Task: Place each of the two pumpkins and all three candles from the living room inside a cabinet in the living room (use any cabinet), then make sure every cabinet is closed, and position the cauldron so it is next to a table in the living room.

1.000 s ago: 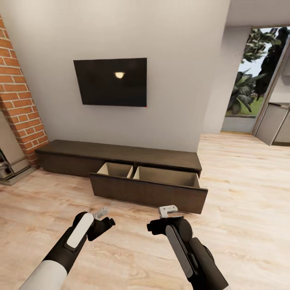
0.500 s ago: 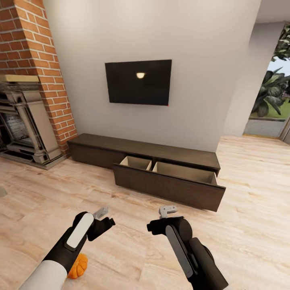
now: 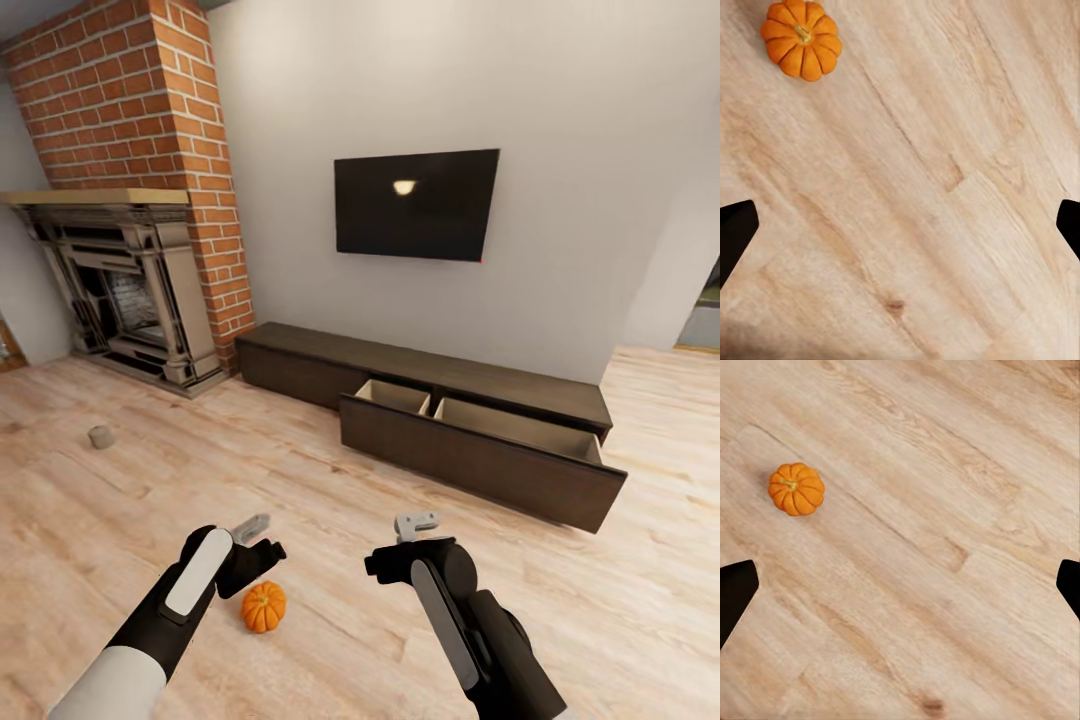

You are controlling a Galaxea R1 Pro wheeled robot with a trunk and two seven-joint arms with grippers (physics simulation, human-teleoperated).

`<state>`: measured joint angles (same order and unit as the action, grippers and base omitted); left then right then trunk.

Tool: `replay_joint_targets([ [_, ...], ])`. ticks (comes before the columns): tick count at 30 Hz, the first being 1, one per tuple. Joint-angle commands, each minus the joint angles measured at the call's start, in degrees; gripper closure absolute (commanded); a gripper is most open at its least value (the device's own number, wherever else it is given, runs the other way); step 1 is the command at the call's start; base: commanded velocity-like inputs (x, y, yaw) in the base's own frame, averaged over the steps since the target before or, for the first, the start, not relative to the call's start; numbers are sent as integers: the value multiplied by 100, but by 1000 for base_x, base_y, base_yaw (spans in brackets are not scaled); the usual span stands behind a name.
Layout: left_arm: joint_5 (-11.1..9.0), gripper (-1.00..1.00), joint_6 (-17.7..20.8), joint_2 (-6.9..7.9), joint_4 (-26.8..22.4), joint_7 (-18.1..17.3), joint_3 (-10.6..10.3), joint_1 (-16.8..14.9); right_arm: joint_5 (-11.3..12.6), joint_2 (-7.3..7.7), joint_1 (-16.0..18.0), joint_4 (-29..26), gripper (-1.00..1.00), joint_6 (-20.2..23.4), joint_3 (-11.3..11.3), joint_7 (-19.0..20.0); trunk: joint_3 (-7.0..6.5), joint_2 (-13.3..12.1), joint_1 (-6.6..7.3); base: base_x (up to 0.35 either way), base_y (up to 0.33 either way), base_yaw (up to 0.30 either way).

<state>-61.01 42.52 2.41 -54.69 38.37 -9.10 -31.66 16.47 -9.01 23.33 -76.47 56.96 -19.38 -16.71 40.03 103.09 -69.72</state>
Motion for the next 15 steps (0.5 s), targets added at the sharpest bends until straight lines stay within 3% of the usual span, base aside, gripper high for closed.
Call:
replay_joint_targets([
  [1,-62,-100,-7,12,-6,57,-21,-5,58,-3,5,-7,-100,17,-4,-60,6,3,2,-113,258,273],
  [15,-73,-100,-7,31,-6,31,-12,-7,50,-13,5,24,-100,17,-9,-64,6,3,2,-22,271,273],
])
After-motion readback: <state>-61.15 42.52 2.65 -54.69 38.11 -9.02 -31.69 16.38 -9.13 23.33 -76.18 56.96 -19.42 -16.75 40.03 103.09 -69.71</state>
